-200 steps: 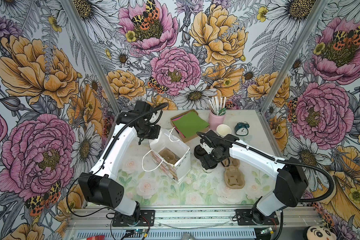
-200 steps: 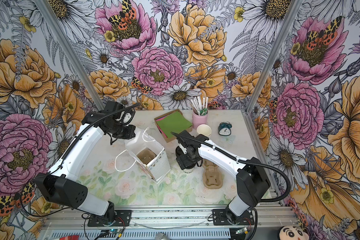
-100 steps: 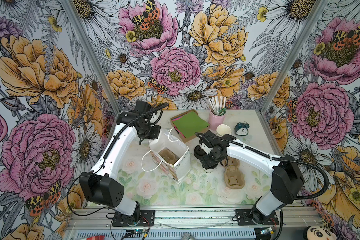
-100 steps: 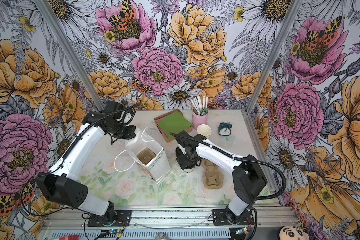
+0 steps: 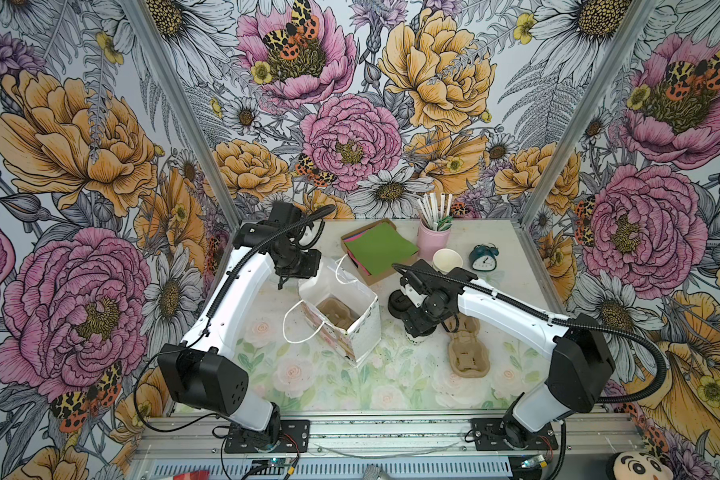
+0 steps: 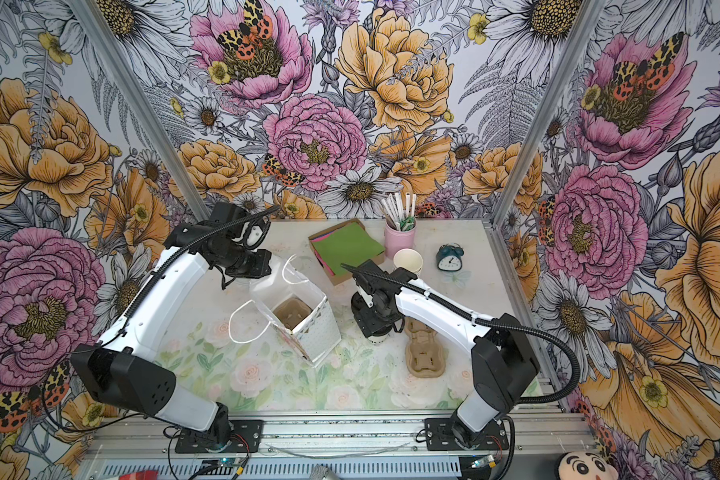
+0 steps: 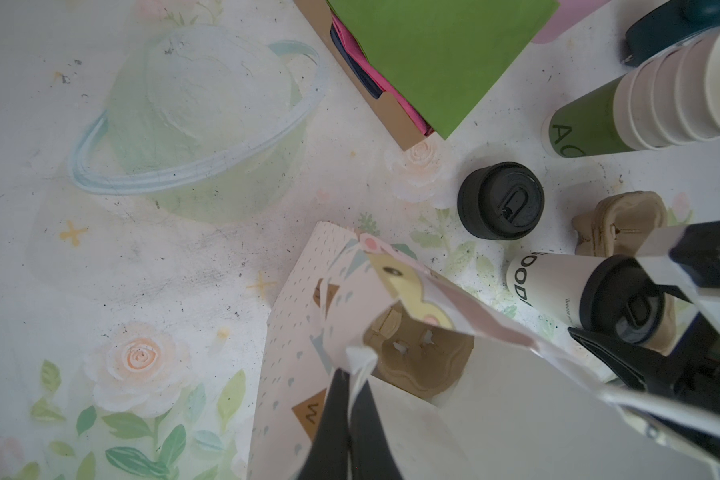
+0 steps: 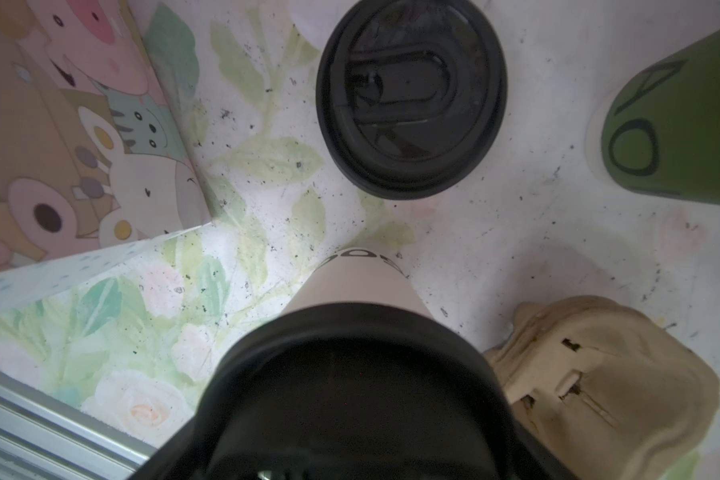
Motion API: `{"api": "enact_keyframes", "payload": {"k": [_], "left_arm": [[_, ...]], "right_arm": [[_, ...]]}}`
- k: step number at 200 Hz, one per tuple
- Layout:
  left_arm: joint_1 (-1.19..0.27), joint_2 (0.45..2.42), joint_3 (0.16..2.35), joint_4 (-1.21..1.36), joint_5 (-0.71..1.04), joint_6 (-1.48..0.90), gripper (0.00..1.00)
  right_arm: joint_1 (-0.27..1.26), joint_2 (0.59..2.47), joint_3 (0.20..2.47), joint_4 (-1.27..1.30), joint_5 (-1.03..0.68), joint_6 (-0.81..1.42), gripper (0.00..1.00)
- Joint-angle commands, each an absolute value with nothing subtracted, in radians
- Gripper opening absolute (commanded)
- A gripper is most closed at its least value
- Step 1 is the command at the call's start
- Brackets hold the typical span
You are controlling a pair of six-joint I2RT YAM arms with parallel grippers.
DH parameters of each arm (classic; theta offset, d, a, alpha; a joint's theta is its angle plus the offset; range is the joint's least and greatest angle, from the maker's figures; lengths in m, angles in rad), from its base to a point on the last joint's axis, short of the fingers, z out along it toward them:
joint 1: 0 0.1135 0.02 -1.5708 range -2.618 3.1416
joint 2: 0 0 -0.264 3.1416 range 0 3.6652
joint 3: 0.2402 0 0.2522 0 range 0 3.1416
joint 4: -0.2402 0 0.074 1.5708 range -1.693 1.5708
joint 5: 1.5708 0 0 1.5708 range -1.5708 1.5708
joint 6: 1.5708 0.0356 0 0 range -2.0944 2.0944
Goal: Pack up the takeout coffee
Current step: 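Grasp the nearer black-lidded white cup from above with the right gripper, then lift the cup and carry it over the gift bag with the right gripper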
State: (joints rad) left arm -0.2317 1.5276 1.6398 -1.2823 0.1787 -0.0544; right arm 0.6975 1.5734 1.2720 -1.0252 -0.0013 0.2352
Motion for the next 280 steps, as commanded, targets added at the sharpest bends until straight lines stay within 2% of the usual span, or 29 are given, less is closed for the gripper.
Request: {"api": "enact_keyframes", "payload": {"k": [1,79,201,280], "left_arm": [[-0.242,1.543,1.621,-1.276,0.219,-0.07,0.0],[-0.253,1.562,1.62,-1.258,0.22,-0.1,0.0],[-0.264,1.572,1.635,-1.241,0.26,-0.147,0.0],[-0.413,1.557,1.636,-1.224,0.184,-0.319,0.0]], "right_arm": [[0.705,1.485,1.324,-1.038,0.001,0.25,0.81],[0.706,1.383,1.468,-1.156,-0.029,0.264,0.81],[0.719,1.404,1.676,-1.223,-0.06,0.278,0.81],[0.719,1.426,1.86,-1.268,-0.167,0.445,0.78]]}}
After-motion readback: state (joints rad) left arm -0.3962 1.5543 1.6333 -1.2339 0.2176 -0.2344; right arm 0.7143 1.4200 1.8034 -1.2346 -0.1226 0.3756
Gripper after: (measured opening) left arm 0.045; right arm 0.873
